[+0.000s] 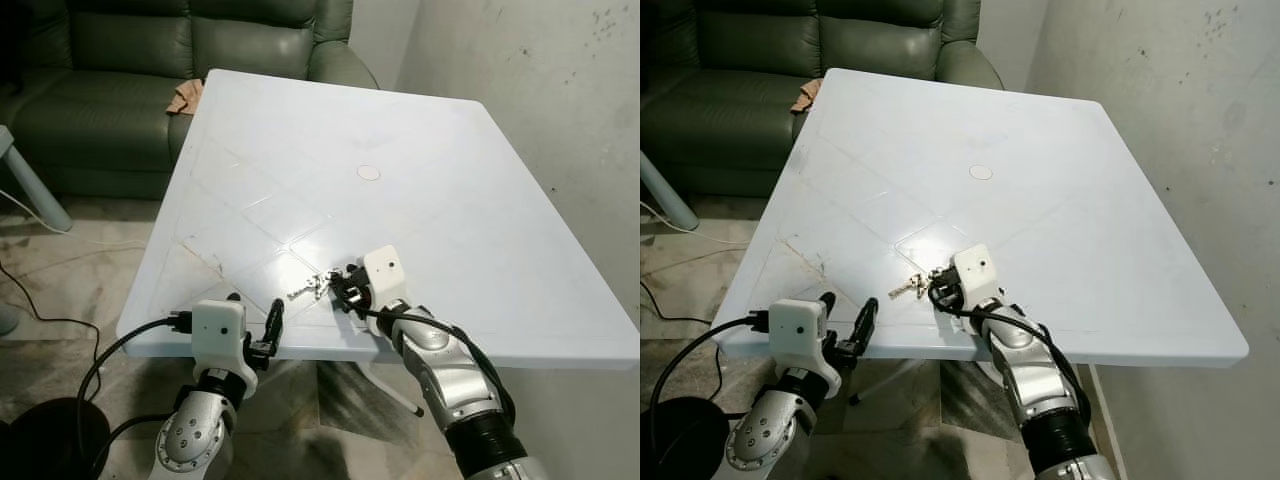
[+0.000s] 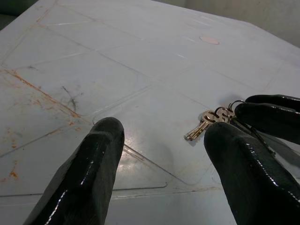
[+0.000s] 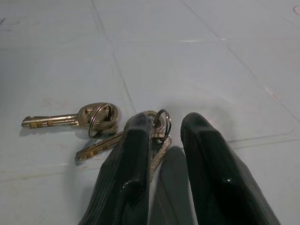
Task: Hang keys on a hook
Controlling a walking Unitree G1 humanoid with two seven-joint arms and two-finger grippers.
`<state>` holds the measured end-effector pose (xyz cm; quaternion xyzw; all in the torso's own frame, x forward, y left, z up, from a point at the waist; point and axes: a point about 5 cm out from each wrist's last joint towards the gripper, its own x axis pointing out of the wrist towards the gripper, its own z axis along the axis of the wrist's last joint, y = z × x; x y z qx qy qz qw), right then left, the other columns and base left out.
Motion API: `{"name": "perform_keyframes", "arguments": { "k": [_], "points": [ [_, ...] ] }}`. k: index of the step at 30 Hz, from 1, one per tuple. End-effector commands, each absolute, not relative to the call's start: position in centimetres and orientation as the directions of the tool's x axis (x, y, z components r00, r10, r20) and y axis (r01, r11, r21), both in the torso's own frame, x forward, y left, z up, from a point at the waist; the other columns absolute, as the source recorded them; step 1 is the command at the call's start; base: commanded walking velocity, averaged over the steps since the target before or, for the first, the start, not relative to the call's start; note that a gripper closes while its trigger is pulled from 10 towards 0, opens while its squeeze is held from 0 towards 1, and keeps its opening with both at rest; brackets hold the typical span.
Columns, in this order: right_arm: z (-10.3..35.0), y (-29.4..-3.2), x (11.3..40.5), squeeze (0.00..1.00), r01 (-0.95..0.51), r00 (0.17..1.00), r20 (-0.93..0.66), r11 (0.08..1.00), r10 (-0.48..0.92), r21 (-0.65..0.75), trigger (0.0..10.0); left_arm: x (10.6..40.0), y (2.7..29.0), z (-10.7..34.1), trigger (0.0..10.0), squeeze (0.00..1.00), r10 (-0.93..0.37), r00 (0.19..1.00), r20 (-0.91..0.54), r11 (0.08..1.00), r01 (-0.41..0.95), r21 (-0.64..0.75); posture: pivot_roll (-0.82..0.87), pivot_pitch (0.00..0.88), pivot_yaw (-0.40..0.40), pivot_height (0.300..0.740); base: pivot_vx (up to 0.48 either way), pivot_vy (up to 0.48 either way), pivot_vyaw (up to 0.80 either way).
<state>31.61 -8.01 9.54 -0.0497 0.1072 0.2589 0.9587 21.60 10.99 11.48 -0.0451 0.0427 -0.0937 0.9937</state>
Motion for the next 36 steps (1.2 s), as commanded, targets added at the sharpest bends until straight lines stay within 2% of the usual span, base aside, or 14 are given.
{"name": "perform_keyframes", "arguments": {
  "k": [1, 6, 7, 8, 9, 10, 11, 12, 13, 16, 17, 31, 33, 36],
  "points": [
    [9.6, -8.4, 31.5, 0.0, -0.497, 0.85, -0.23, 0.866, 0.475, -0.047, 0.0, 21.5, 10.9, 11.9, 10.0, 0.0, -0.19, 0.98, -0.065, 0.979, 0.184, -0.091, 0.0, 0.124, -0.119, 0.74, 0.0, 0.0, 0.0],
    [9.5, -8.3, 31.4, 0.0, -0.512, 0.834, -0.253, 0.859, 0.49, -0.024, 0.5, 21.6, 10.9, 11.9, 10.0, 0.0, -0.184, 0.981, -0.064, 0.98, 0.178, -0.089, 0.0, 0.124, -0.12, 0.74, 0.0, 0.0, 0.0],
    [9.5, -8.3, 31.4, 0.0, -0.509, 0.838, -0.248, 0.86, 0.486, -0.032, 0.0, 21.6, 10.9, 11.9, 10.0, 0.0, -0.184, 0.981, -0.064, 0.98, 0.178, -0.089, 0.0, 0.124, -0.12, 0.74, 0.0, 0.0, 0.0],
    [9.5, -8.3, 31.5, 0.0, -0.504, 0.841, -0.248, 0.863, 0.481, -0.035, 3.0, 21.6, 10.9, 11.9, 10.0, 0.0, -0.183, 0.981, -0.063, 0.98, 0.177, -0.09, 0.0, 0.124, -0.12, 0.74, 0.0, 0.0, 0.0],
    [9.5, -8.4, 31.5, 0.0, -0.504, 0.842, -0.246, 0.862, 0.481, -0.04, 1.2, 21.6, 10.9, 11.9, 10.0, 0.0, -0.183, 0.981, -0.063, 0.98, 0.177, -0.09, 0.0, 0.124, -0.122, 0.74, 0.0, 0.0, 0.0],
    [9.6, -8.4, 31.5, 0.0, -0.506, 0.842, -0.243, 0.861, 0.481, -0.046, 1.2, 21.6, 10.9, 12.0, 10.0, 0.0, -0.182, 0.981, -0.062, 0.98, 0.176, -0.089, 0.0, 0.124, -0.122, 0.74, 0.0, 0.0, 0.0],
    [9.6, -8.4, 31.5, 0.0, -0.506, 0.842, -0.243, 0.862, 0.481, -0.046, 0.5, 21.6, 10.9, 12.0, 10.0, 0.0, -0.182, 0.981, -0.062, 0.98, 0.176, -0.09, 0.0, 0.124, -0.122, 0.74, 0.0, 0.0, 0.0],
    [9.6, -8.4, 31.5, 0.0, -0.504, 0.843, -0.245, 0.863, 0.48, -0.044, 0.2, 21.6, 10.9, 12.0, 10.0, 0.0, -0.182, 0.981, -0.062, 0.98, 0.176, -0.09, 0.0, 0.124, -0.122, 0.74, 0.0, 0.0, 0.0],
    [9.6, -8.4, 31.5, 0.0, -0.5, 0.844, -0.245, 0.865, 0.476, -0.043, 1.1, 21.6, 10.9, 12.0, 10.0, 0.0, -0.181, 0.981, -0.062, 0.98, 0.175, -0.091, 0.0, 0.124, -0.122, 0.74, 0.0, 0.0, 0.0],
    [9.6, -8.4, 31.5, 0.0, -0.5, 0.845, -0.245, 0.865, 0.476, -0.041, 1.1, 21.6, 10.9, 12.0, 10.0, 0.0, -0.181, 0.982, -0.061, 0.98, 0.175, -0.092, 0.0, 0.125, -0.123, 0.74, 0.0, 0.0, 0.0],
    [9.6, -8.4, 31.5, 0.0, -0.499, 0.846, -0.242, 0.866, 0.475, -0.043, 0.0, 21.6, 10.9, 12.0, 10.0, 0.0, -0.18, 0.982, -0.062, 0.981, 0.174, -0.091, 0.0, 0.126, -0.122, 0.74, 0.0, 0.0, 0.0],
    [10.2, -8.7, 31.8, 0.0, -0.463, 0.865, -0.212, 0.886, 0.455, 0.012, 0.0, 21.9, 10.9, 12.0, 10.0, 0.0, -0.171, 0.984, -0.058, 0.982, 0.165, -0.094, 0.0, 0.114, -0.121, 0.74, 0.0, 0.0, 0.0],
    [11.8, -9.5, 33.3, 0.0, -0.37, 0.909, -0.165, 0.923, 0.384, 0.111, 0.0, 24.2, 11.3, 13.0, 10.0, 0.0, -0.125, 0.992, -0.012, 0.987, 0.123, -0.104, 0.0, 0.078, -0.114, 0.74, 0.0, 0.0, 0.0],
    [12.7, -9.8, 34.0, 0.0, -0.337, 0.925, -0.138, 0.932, 0.354, 0.137, 0.0, 25.4, 11.6, 13.8, 10.0, 0.0, -0.107, 0.994, 0.013, 0.988, 0.108, -0.115, 0.0, 0.065, -0.111, 0.74, 0.0, 0.0, 0.0]
  ]
}}
